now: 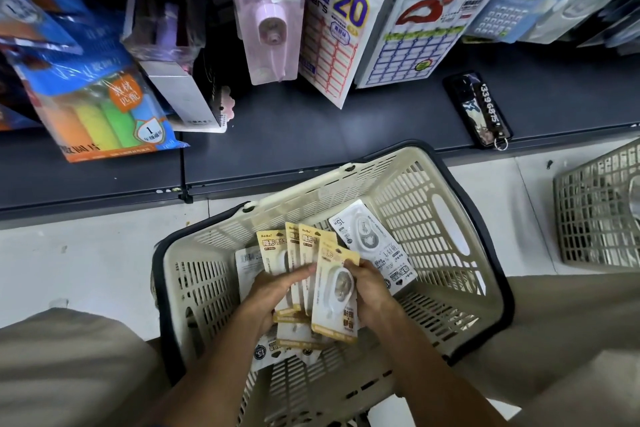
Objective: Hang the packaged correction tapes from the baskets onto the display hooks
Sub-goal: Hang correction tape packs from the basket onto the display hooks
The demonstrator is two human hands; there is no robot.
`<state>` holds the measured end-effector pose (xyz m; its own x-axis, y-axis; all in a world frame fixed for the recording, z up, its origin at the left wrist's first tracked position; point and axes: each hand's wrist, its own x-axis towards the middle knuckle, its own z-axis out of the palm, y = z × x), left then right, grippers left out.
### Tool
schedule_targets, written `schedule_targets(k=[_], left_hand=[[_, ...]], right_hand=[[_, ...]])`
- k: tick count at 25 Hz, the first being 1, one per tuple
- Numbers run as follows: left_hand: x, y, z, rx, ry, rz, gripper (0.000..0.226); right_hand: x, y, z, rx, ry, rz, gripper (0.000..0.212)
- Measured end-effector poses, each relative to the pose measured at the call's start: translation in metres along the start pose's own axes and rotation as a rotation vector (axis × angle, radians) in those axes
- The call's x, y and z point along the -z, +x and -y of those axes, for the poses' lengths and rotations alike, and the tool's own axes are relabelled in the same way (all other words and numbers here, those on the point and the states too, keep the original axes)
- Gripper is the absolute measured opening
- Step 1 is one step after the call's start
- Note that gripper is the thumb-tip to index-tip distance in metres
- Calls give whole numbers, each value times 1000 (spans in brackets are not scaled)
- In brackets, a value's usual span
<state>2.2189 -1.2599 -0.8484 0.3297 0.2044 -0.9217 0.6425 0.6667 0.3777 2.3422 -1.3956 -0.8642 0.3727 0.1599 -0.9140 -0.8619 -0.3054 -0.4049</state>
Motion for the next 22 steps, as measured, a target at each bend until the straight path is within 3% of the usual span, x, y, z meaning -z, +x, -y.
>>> schedule_targets(k=[5,10,13,16,18,20,22], left_hand=[[-11,-3,-7,-10,-15,45,65],[-33,-23,-22,-95,-41,178,108],[-51,-43,-35,-185,-25,217,121],[-68,-68,-56,-289,-33,258,94],[-76,-87,-74,-377,-33,296,79],[-80,-112,-95,-474,-24,319,74],[-78,-139,-120,-572,-36,295,78]], right_hand=[[2,0,10,57,20,-101,23],[31,-21,47,77,163,-109,28],[60,-49,90,236,238,-93,23],[71,-101,122,331,113,131,42],[76,-130,130,460,-81,205,68],[77,-162,137,648,-144,187,80],[74,-198,159,910,-39,97,73]])
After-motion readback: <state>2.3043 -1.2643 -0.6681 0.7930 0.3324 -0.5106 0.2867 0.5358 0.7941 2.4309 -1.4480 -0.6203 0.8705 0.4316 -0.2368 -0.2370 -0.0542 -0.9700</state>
